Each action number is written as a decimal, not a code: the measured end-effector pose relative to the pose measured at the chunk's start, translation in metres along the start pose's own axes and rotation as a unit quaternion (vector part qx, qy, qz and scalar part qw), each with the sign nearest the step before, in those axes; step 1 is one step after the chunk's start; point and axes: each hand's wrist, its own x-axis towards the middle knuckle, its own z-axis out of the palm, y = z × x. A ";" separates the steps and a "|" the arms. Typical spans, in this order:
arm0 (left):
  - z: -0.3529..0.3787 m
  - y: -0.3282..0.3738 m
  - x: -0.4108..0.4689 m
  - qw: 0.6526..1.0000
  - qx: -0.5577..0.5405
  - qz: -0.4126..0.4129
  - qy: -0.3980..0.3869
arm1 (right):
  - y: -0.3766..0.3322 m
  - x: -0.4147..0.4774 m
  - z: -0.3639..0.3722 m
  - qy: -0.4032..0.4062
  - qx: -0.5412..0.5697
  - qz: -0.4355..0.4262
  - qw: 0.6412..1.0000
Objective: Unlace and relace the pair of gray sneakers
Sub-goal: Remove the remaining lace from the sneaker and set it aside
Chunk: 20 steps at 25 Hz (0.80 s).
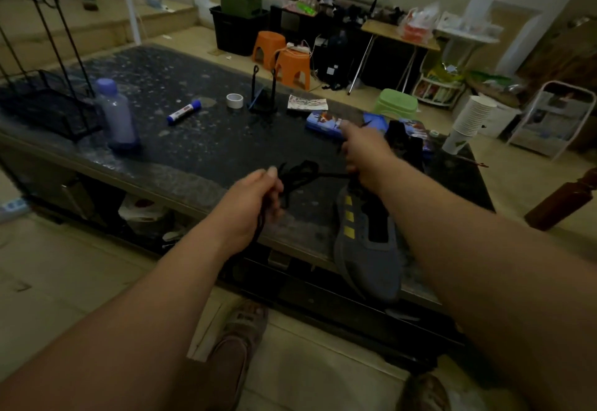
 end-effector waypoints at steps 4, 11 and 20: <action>0.028 0.029 0.042 0.979 -0.202 0.020 0.015 | 0.032 -0.032 0.044 -0.286 -0.009 0.016 0.958; -0.008 0.020 0.105 0.977 0.078 0.037 0.195 | 0.049 0.059 0.055 -0.143 -0.212 -0.067 0.964; -0.008 -0.003 0.109 0.839 0.512 -0.104 0.154 | 0.052 0.108 0.085 -0.318 -0.555 -0.167 0.751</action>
